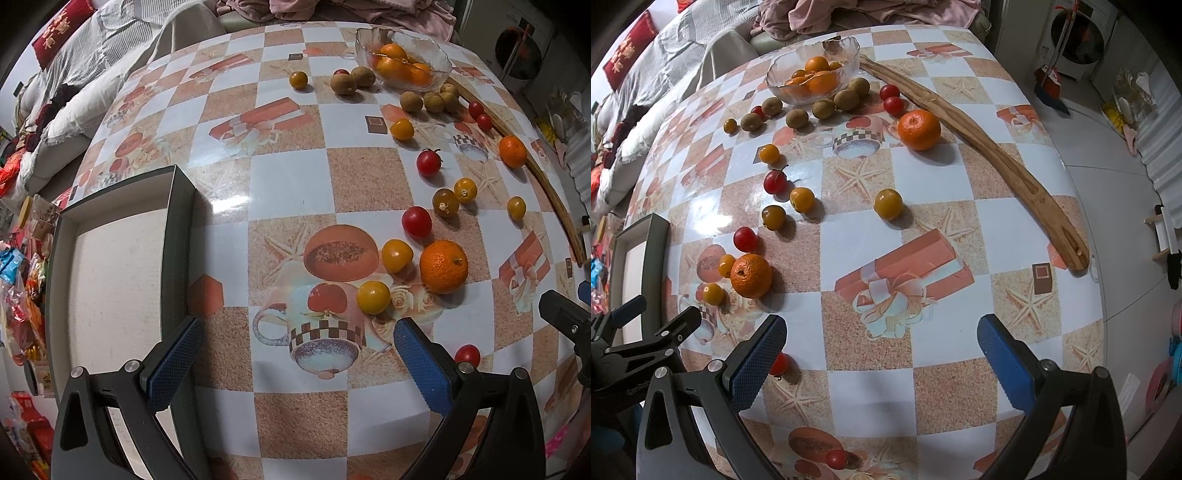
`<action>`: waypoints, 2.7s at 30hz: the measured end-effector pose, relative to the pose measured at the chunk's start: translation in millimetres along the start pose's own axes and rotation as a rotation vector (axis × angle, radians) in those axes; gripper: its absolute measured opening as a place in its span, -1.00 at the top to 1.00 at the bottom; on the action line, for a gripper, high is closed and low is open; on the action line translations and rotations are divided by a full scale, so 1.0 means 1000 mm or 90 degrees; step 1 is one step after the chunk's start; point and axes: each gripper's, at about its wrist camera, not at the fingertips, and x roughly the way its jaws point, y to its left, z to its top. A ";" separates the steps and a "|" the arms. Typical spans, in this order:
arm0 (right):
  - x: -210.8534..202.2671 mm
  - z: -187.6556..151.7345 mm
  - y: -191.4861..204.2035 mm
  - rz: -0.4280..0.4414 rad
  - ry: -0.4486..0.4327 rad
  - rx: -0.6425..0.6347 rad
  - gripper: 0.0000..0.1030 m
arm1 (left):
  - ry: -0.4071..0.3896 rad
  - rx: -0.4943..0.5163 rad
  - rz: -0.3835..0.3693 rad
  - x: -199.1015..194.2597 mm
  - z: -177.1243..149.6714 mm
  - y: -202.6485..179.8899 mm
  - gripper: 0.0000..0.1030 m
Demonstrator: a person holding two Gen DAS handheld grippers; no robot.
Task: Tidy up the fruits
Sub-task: 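Lower the left tool onto a yellow cherry tomato and close it, then carry the yellow tomato with the left tool into the white tray and release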
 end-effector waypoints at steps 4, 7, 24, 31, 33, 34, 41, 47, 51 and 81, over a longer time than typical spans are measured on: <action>0.001 0.000 0.000 0.000 0.000 0.000 -1.00 | -0.001 0.001 0.002 0.000 0.000 0.000 -1.00; 0.001 0.000 0.000 0.000 0.000 0.000 -1.00 | 0.001 0.001 0.001 0.001 0.000 -0.001 -1.00; 0.016 0.013 -0.009 -0.003 0.004 -0.002 -1.00 | -0.005 0.020 0.004 0.016 0.003 -0.007 -1.00; 0.032 0.027 -0.017 -0.015 0.000 0.000 -1.00 | -0.014 0.034 -0.003 0.023 0.006 -0.014 -1.00; 0.034 0.032 -0.019 -0.019 -0.006 -0.007 -0.98 | -0.017 0.038 -0.005 0.025 0.006 -0.017 -0.90; 0.036 0.035 -0.018 -0.020 -0.010 -0.012 -0.96 | -0.015 0.040 -0.006 0.026 0.005 -0.017 -0.76; 0.049 0.054 -0.005 -0.016 -0.019 -0.051 -0.52 | -0.014 0.039 -0.017 0.029 0.005 -0.023 -0.55; 0.056 0.064 0.011 -0.022 -0.030 -0.076 -0.25 | -0.011 0.033 -0.037 0.025 0.006 -0.031 -0.25; 0.058 0.071 0.018 -0.029 -0.039 -0.089 -0.02 | -0.012 0.033 -0.055 0.023 0.006 -0.036 -0.01; -0.003 0.044 0.080 0.108 -0.029 -0.113 0.54 | -0.070 -0.052 -0.133 -0.040 0.004 0.053 0.55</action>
